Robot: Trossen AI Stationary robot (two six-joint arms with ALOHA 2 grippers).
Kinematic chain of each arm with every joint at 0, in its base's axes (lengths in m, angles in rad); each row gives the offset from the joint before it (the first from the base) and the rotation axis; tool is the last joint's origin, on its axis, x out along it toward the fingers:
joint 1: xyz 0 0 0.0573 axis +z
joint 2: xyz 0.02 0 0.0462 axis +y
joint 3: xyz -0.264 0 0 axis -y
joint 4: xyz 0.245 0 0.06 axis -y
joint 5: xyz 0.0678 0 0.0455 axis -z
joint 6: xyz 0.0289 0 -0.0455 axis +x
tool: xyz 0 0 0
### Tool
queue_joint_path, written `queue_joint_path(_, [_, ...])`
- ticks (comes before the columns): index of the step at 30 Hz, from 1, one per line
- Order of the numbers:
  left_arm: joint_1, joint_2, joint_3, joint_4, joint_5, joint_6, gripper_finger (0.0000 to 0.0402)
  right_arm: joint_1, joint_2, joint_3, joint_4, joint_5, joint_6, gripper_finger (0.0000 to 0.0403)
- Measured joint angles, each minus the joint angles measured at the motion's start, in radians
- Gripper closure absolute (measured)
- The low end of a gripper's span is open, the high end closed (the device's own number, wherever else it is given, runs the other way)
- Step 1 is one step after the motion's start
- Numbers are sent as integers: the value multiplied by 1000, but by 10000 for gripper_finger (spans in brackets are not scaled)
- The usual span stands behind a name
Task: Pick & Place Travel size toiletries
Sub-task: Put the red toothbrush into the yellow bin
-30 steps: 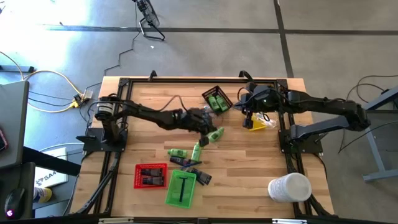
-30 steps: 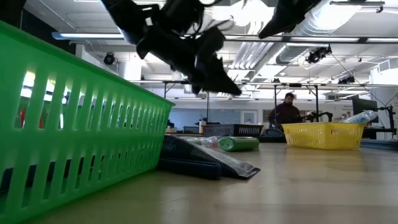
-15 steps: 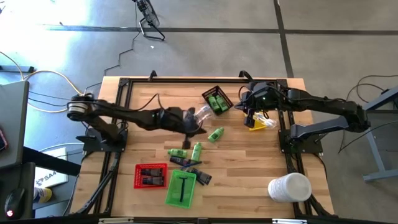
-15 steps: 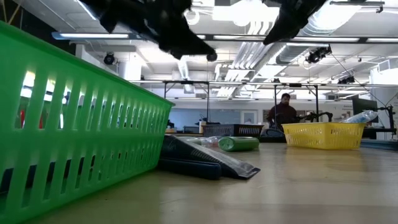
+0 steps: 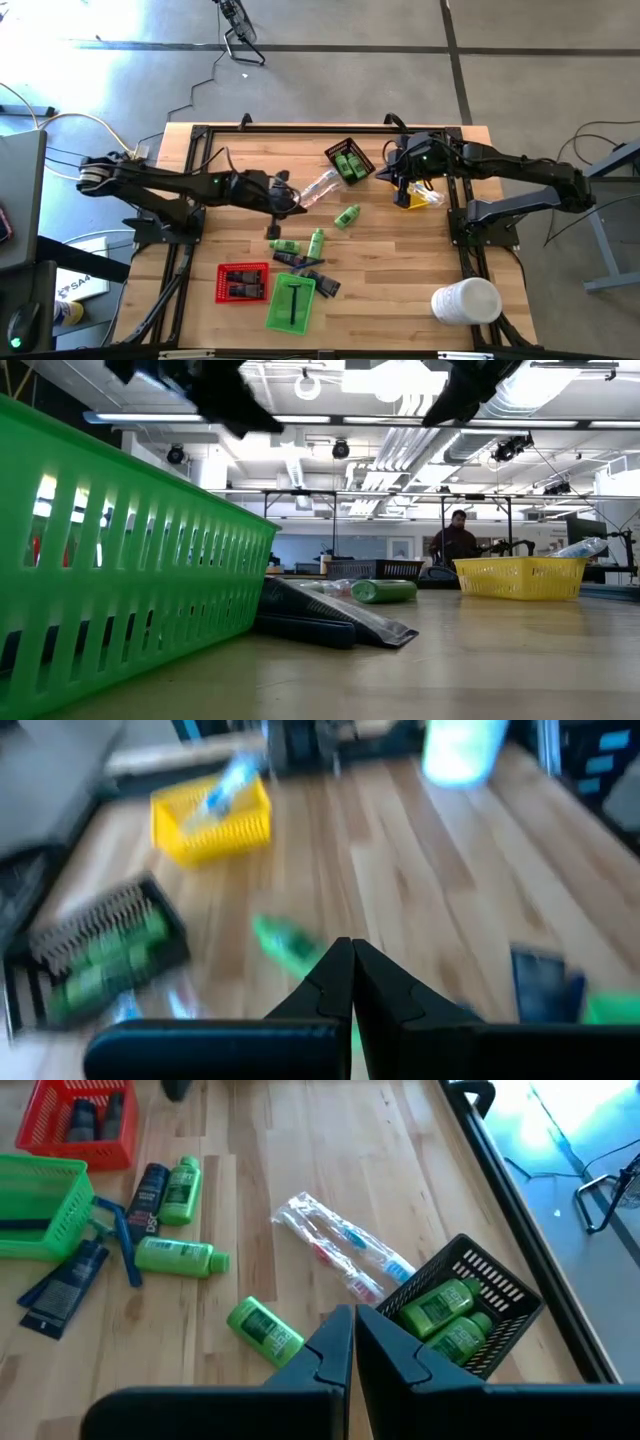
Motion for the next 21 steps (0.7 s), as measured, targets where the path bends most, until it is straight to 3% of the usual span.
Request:
queue_joint_path(8, [0,-15,-267,287,-3,-82,401,0,1,0,23,4,-34,394])
queue_joint_path(13, [24,-46,-336,460,-20,85,401,-8,33,0,59,5,-35,394])
queue_joint_path(16, [76,-90,-348,428,-15,148,401,-16,70,0,117,7,-35,394])
queue_joint_path(21, [158,-170,-345,282,131,154,401,-23,138,0,224,8,-35,394])
